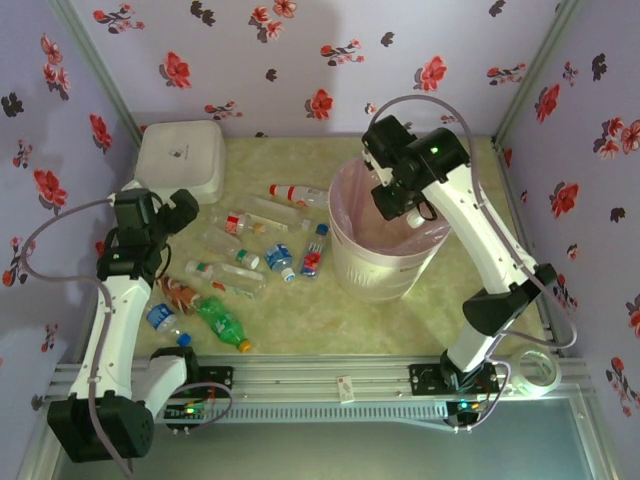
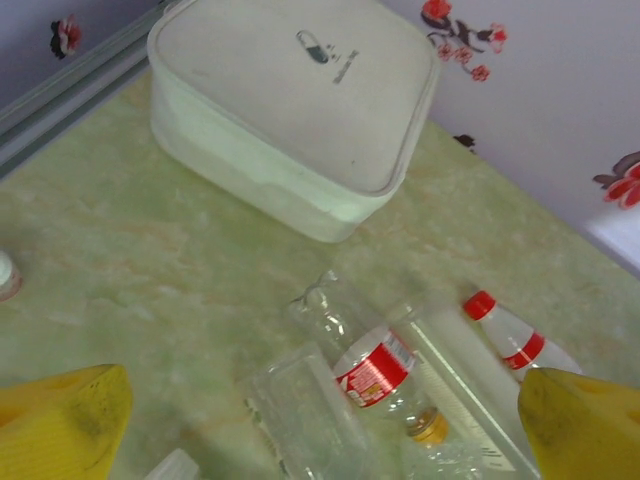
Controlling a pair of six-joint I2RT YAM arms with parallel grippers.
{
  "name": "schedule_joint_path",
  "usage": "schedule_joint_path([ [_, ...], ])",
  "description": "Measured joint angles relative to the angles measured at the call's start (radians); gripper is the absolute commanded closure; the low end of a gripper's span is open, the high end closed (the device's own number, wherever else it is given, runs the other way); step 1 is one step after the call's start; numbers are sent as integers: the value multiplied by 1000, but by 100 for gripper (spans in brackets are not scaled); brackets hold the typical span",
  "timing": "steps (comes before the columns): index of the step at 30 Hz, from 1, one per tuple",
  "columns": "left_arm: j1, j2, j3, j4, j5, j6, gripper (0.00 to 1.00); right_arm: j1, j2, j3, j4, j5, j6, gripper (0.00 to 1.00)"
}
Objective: Put the plastic bottles in the bin
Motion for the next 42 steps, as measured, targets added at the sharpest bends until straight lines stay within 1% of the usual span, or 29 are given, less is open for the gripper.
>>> schedule_joint_path([
  [9,34,0,-12,-13,-1,22,0,-2,44,-69,-6,-38,-32,58],
  [18,48,2,-49,-13,0,26,0,-50,105,-135,56,-94,-58,57],
  [21,60,2,-55,-13,-1,32,0,-64,106,-195,100,-117,-60,53],
  [26,94,2,-57,-15,-2,48,0,-89,105,-336,205,-156,-59,52],
  [31,108,2,-58,-21,-8,53,0,-112,103,-447,299,-185,-58,50],
  [37,111,3,-60,-21,-31,64,0,-129,103,-517,378,-207,-51,45],
  [42,122,14,-74,-23,-54,77,0,-137,103,-548,418,-220,-49,33],
])
